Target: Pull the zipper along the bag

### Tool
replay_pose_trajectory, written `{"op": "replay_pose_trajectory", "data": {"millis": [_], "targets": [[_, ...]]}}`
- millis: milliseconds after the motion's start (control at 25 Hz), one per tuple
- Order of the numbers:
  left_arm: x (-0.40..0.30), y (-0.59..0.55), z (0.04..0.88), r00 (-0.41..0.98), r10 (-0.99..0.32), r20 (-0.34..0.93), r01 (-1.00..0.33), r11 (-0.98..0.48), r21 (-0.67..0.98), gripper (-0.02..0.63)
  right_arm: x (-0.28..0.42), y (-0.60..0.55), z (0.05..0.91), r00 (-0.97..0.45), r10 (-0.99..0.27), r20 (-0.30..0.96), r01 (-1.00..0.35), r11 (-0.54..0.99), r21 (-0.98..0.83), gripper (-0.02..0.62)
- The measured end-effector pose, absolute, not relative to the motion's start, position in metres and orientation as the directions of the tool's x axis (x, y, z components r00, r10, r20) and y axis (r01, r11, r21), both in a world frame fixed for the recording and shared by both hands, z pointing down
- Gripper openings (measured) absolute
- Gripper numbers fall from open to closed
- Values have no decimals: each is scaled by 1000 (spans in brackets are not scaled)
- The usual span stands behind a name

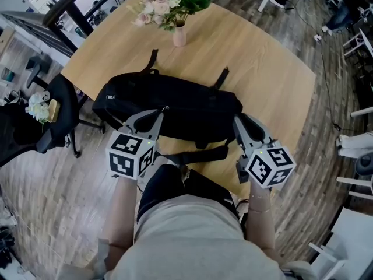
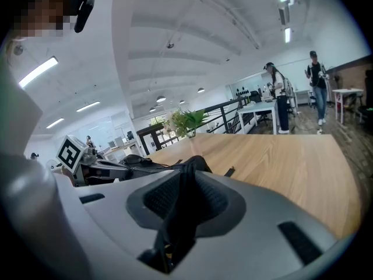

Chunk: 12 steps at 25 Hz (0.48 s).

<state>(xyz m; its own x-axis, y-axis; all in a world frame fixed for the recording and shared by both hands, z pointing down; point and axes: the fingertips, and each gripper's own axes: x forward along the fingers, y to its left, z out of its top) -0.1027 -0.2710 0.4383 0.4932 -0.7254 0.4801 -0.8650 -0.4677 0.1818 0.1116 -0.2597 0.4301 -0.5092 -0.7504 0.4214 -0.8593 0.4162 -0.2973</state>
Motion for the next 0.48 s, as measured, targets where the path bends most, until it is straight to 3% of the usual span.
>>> {"op": "replay_pose_trajectory", "data": {"millis": [480], "targets": [[-119, -269, 436, 433, -764, 480, -897, -420, 141, 20, 111, -261, 432, -511, -745, 428, -859, 429, -279, 94]]}}
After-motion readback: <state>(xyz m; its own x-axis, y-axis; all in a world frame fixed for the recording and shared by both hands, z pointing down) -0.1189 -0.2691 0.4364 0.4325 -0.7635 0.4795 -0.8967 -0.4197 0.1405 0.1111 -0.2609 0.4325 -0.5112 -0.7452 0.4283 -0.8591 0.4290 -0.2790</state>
